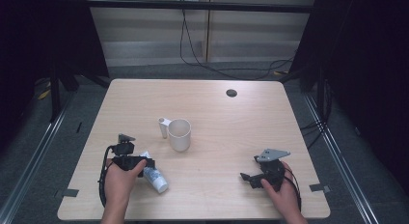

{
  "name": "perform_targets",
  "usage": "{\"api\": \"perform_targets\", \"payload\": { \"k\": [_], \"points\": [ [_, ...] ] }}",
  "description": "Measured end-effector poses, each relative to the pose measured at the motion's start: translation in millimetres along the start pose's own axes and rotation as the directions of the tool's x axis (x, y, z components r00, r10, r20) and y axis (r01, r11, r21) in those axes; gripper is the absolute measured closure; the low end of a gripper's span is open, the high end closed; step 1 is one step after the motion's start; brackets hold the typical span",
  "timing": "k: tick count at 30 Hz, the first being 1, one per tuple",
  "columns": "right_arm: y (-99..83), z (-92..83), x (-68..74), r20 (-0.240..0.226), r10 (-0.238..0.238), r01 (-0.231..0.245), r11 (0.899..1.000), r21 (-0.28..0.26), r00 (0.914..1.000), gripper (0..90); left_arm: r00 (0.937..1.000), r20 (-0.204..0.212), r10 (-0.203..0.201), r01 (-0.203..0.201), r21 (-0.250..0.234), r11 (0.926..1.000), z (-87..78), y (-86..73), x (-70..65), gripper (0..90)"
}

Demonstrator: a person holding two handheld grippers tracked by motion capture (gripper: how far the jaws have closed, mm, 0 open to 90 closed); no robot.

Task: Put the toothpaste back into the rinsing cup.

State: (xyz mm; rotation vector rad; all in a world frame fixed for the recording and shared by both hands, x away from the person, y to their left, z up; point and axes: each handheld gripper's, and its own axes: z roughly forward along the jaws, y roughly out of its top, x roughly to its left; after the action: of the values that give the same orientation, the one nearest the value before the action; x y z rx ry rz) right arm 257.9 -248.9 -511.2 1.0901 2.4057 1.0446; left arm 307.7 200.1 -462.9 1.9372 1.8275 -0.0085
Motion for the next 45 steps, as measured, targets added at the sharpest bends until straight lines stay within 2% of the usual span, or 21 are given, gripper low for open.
{"api": "perform_targets", "payload": {
  "k": [4, 9, 12, 15, 17, 21, 24, 27, 30, 34, 35, 36, 37, 40, 41, 43, 45],
  "points": [
    [0.0, 0.0, 0.0, 0.000, 0.000, 0.000, 1.000, 0.000, 1.0000, 13.0, 0.9999, -0.011, 0.007, -0.007, -0.001, 1.0000, 1.7, 0.7, -2.3, 24.8],
    [0.0, 0.0, -0.1, 0.000, -0.001, 0.001, 1.000, -0.001, 1.0000, 13.0, 0.9986, -0.037, 0.037, -0.037, 0.008, 0.9993, 4.5, 2.9, -7.3, 24.8],
    [0.0, 0.0, 0.0, 0.000, 0.000, 0.000, 1.000, 0.000, 1.0000, 13.0, 0.9983, -0.037, 0.044, -0.042, 0.030, 0.9986, 7.5, 4.3, -9.7, 25.2],
    [0.0, 0.0, -0.1, 0.000, -0.001, 0.001, 1.000, 0.000, 1.0000, 13.0, 0.9990, -0.024, 0.036, -0.035, 0.068, 0.9971, 14.5, 4.3, -12.8, 27.7],
    [0.0, 0.0, -0.1, 0.000, -0.001, 0.001, 1.000, 0.000, 1.0000, 13.0, 0.9968, -0.043, 0.068, -0.065, 0.072, 0.9953, 15.4, 5.3, -15.7, 29.0],
    [0.0, 0.1, -0.1, 0.000, -0.001, 0.001, 1.000, 0.000, 1.0000, 13.0, 0.9961, -0.039, 0.079, -0.076, 0.087, 0.9933, 16.6, 6.5, -20.8, 34.6],
    [0.0, 0.1, -0.1, 0.000, -0.001, 0.001, 1.000, 0.000, 1.0000, 13.0, 0.9906, -0.046, 0.129, -0.123, 0.107, 0.9866, 15.6, 7.7, -26.9, 48.4],
    [0.2, 0.2, -0.1, -0.001, -0.001, 0.001, 1.000, 0.000, 1.0000, 13.0, 0.9779, -0.073, 0.196, -0.188, 0.102, 0.9769, 13.1, 9.0, -33.8, 59.9],
    [0.2, 0.3, -0.2, -0.001, -0.001, 0.001, 1.000, 0.000, 1.0000, 13.0, 0.9669, -0.081, 0.242, -0.235, 0.086, 0.9682, 10.7, 9.3, -34.5, 65.2],
    [0.2, 0.4, -0.3, -0.003, -0.001, 0.001, 1.000, -0.001, 1.0000, 13.0, 0.9633, -0.081, 0.256, -0.254, 0.037, 0.9666, 4.0, 7.9, -32.6, 66.3],
    [0.2, 0.4, -0.3, -0.003, -0.001, 0.001, 1.000, -0.001, 1.0000, 13.0, 0.9633, -0.081, 0.256, -0.254, 0.037, 0.9666, 4.0, 7.9, -32.6, 66.4],
    [0.2, 0.4, -0.3, -0.003, -0.001, 0.001, 1.000, -0.001, 1.0000, 13.0, 0.9607, -0.084, 0.265, -0.264, 0.015, 0.9643, -0.4, 7.4, -32.3, 66.4],
    [0.3, 0.4, -0.3, -0.004, -0.001, 0.001, 1.000, 0.000, 1.0000, 12.9, 0.9623, -0.071, 0.263, -0.265, -0.023, 0.9640, -6.2, 7.4, -30.9, 66.4],
    [0.3, 0.4, -0.3, -0.003, -0.001, 0.001, 1.000, -0.001, 1.0000, 13.0, 0.9613, -0.063, 0.268, -0.273, -0.084, 0.9583, -15.9, 7.1, -29.7, 66.4],
    [0.3, 0.4, -0.3, -0.004, -0.001, 0.001, 1.000, 0.000, 1.0000, 13.0, 0.9629, -0.058, 0.263, -0.268, -0.104, 0.9577, -19.2, 7.2, -29.2, 66.4],
    [0.3, 0.4, -0.3, -0.004, -0.001, 0.001, 1.000, -0.001, 1.0000, 13.0, 0.9607, -0.060, 0.271, -0.277, -0.144, 0.9500, -24.7, 7.4, -28.3, 66.4],
    [0.3, 0.4, -0.3, -0.003, -0.001, 0.001, 1.000, -0.001, 1.0000, 13.0, 0.9618, -0.044, 0.270, -0.274, -0.181, 0.9447, -29.1, 7.2, -27.2, 66.4]
  ]
}}
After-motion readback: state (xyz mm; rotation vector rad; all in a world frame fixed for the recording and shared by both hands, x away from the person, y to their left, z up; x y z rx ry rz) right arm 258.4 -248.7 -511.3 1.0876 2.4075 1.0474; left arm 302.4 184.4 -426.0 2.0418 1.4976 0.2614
